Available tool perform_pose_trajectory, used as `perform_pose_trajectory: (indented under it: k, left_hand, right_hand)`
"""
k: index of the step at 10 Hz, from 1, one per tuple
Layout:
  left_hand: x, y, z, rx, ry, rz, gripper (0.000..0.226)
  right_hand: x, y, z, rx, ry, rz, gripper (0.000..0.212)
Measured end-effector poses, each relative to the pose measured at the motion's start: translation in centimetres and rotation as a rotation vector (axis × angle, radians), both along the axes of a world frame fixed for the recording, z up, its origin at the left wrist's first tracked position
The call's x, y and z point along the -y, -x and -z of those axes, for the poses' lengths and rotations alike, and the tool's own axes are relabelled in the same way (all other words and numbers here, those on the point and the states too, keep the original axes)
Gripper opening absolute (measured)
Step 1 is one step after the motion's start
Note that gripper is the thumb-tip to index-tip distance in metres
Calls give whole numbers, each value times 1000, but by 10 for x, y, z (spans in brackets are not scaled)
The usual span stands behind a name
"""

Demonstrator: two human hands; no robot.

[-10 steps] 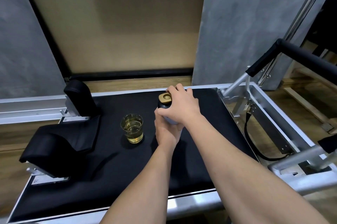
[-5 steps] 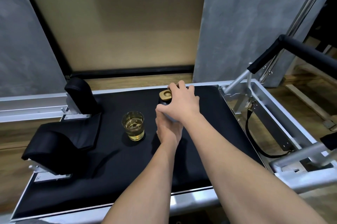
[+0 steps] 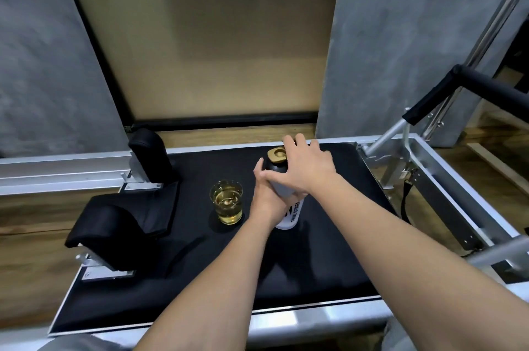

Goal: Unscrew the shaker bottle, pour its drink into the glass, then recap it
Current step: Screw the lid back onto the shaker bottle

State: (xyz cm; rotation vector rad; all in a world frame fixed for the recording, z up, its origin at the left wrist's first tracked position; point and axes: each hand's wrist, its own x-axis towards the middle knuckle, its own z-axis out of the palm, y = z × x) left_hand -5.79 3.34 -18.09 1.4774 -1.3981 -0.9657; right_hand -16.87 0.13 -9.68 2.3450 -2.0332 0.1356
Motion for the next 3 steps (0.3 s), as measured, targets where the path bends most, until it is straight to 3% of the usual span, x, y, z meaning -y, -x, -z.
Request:
perform_pose_trajectory:
  k: [1, 3]
  left_hand:
    - [3, -21, -10, 14, -65, 98, 138]
    - [9, -89, -81, 497, 30, 214, 121]
  right_hand:
    - [-2, 3, -3, 14, -23, -7, 115]
    - [-6, 0, -32, 119, 21, -15, 112]
